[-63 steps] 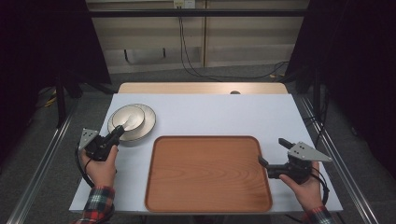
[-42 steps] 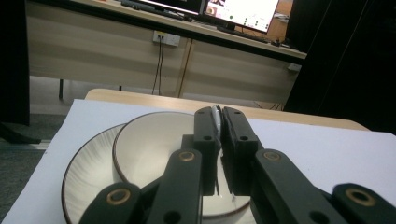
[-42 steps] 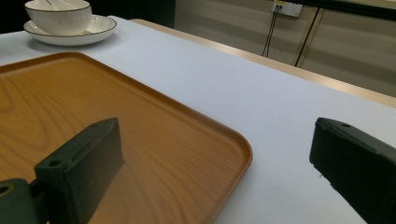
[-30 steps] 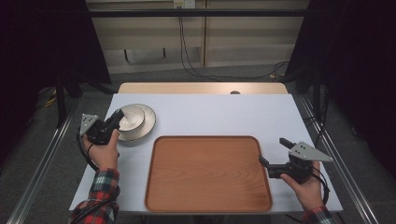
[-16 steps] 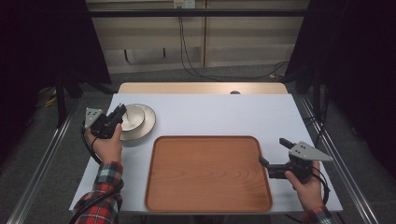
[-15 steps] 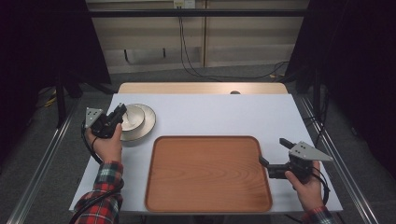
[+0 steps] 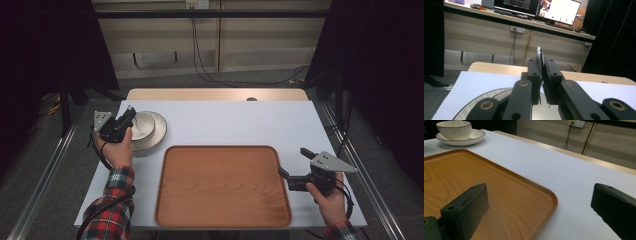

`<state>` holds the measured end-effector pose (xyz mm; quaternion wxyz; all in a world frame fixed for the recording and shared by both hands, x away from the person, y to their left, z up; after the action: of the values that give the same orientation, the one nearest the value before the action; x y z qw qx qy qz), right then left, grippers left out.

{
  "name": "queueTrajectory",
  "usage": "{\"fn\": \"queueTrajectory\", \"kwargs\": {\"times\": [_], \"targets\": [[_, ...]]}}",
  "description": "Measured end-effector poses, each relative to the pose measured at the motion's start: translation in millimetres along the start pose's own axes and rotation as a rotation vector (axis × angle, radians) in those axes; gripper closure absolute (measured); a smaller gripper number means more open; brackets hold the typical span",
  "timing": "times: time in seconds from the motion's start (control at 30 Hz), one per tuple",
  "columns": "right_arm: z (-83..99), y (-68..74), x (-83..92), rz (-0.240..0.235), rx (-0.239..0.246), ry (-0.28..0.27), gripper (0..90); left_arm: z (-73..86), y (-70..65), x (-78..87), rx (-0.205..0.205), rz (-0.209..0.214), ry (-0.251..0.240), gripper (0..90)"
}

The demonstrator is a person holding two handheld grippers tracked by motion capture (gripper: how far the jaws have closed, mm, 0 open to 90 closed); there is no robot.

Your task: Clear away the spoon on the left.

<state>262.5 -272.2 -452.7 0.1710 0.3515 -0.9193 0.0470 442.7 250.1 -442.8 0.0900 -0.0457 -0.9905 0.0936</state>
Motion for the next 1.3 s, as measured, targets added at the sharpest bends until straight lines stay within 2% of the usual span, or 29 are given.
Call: {"fn": "queueTrajectory", "kwargs": {"times": [0.1,0.2,0.3,0.33,0.43,0.77,0.87,0.97,1.0,1.17,1.3], "targets": [[0.0,-0.1,0.0,0.001,-0.003,-0.004,1.2,0.1,-1.3,-0.7,-0.004,0.019,0.005,84.8],[-0.3,-0.3,0.6,-0.001,0.001,-0.006,1.2,-0.4,-2.1,0.0,0.002,0.012,0.008,85.1],[-0.2,-0.1,0.9,0.000,0.000,-0.004,1.2,-2.0,-2.0,3.2,-0.002,0.024,0.011,85.1],[-0.3,0.0,0.7,-0.005,-0.001,-0.005,1.2,-3.6,-2.1,3.2,0.004,0.016,-0.001,85.1],[-0.3,0.2,0.2,-0.007,-0.005,-0.008,1.2,-7.9,-2.0,6.6,-0.003,0.032,0.012,85.1],[-1.0,0.0,0.3,-0.005,-0.021,-0.021,1.2,-23.0,-2.6,15.2,0.026,0.052,0.002,85.1],[-1.5,-0.2,0.8,-0.006,-0.022,-0.025,1.2,-28.1,-4.4,18.6,0.026,0.076,0.005,85.1],[-2.3,-0.3,1.2,-0.008,-0.023,-0.038,1.3,-33.9,-7.5,20.9,0.045,0.086,-0.002,85.1],[-2.5,-0.5,1.4,-0.003,-0.025,-0.041,1.2,-35.3,-7.9,22.2,0.038,0.104,0.003,85.1],[-3.1,-0.3,2.2,-0.004,-0.026,-0.047,1.2,-42.5,-13.5,26.7,0.032,0.121,0.007,85.1],[-3.9,0.7,2.3,-0.021,-0.023,-0.057,1.2,-45.4,-17.7,29.3,0.044,0.147,0.007,85.1]]}}
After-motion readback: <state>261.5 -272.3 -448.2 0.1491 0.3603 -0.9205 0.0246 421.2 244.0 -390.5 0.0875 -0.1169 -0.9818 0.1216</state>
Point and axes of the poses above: each handheld gripper's, and its own axes: x roughly backward along the jaws, z roughly out of its underside, y roughly to its left, the point moved 4 cm from there along -x, roughly forward along the jaws, and after that the axes turned 13 degrees about -z, right-handed, at the moved point
